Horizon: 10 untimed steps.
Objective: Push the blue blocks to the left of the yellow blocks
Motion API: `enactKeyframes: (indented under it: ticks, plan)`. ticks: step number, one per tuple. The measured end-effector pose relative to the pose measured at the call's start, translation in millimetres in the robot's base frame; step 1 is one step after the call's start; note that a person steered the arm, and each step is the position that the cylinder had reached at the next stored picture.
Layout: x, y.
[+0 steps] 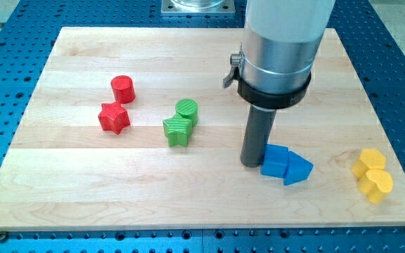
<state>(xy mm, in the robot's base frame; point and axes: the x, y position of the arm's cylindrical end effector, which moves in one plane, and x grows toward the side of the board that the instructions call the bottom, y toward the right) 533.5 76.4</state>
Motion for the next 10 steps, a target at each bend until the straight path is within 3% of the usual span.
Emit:
enactKeyframes:
  ticks: [2,3,7,9,10]
  plan:
    - [23,11]
    - [18,44]
    - [-70,137]
    - [-74,138]
    - [-56,139]
